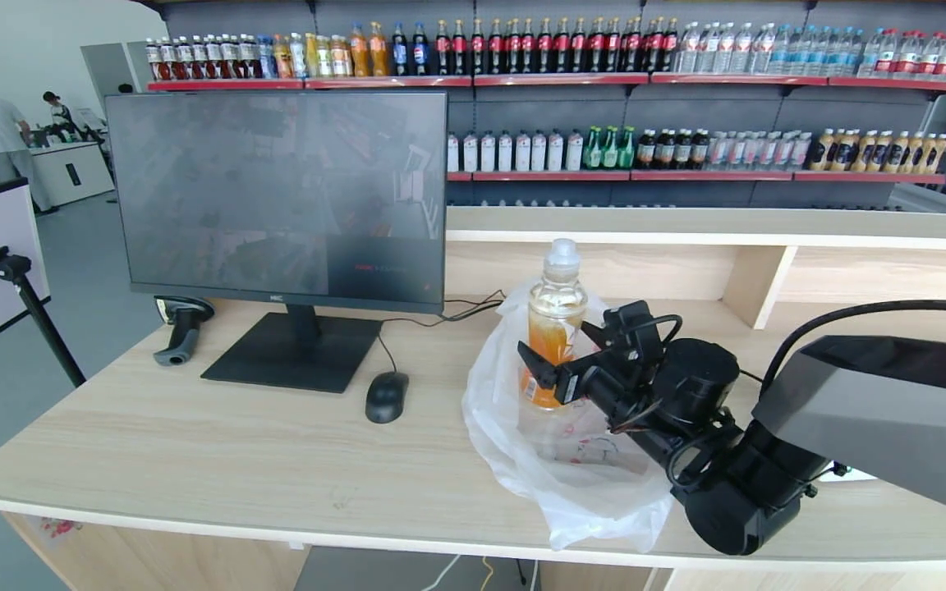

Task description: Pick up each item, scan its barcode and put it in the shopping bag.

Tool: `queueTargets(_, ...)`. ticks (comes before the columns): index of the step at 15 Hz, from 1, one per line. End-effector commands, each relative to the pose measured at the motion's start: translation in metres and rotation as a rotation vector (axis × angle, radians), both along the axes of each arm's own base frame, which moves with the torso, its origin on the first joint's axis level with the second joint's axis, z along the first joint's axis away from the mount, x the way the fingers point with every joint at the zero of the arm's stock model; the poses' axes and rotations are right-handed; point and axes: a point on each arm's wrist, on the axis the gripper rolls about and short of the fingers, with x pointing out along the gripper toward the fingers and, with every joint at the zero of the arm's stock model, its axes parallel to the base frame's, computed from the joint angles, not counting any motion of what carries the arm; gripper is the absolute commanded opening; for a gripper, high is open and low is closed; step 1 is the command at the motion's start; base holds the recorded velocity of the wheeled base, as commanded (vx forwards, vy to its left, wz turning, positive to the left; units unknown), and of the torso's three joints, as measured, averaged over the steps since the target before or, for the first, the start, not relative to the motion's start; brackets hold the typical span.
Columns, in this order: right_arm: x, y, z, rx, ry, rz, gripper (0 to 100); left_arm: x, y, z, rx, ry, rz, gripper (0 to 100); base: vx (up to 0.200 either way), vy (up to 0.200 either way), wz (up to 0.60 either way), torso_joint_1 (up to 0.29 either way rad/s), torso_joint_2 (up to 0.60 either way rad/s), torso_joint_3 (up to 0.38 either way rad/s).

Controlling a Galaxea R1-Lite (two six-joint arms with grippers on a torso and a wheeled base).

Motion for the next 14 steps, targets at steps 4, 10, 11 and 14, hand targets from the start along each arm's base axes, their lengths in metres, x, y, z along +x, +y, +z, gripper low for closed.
queueTargets(4, -0.021, -0.012, 0.026, 0.01, -0.023, -0.002, 100, 0.0, 0.0, 0.0, -0.001, -0.001, 0.0, 100, 0.0, 0.0, 0.0, 0.0, 0.0, 0.0)
queueTargets(10, -0.068, -0.042, 0.048, -0.006, -0.004, -0.017, 100, 0.0, 0.0, 0.0, -0.001, 0.001, 0.0, 100, 0.0, 0.0, 0.0, 0.0, 0.0, 0.0)
queueTargets(11, -0.075, -0.046, 0.052, -0.004, -0.008, -0.018, 100, 0.0, 0.0, 0.0, -0.001, 0.001, 0.0, 100, 0.0, 0.0, 0.0, 0.0, 0.0, 0.0)
queueTargets(14, -0.104, -0.061, 0.063, -0.004, -0.01, -0.018, 100, 0.0, 0.0, 0.0, 0.001, 0.001, 0.0, 100, 0.0, 0.0, 0.0, 0.0, 0.0, 0.0)
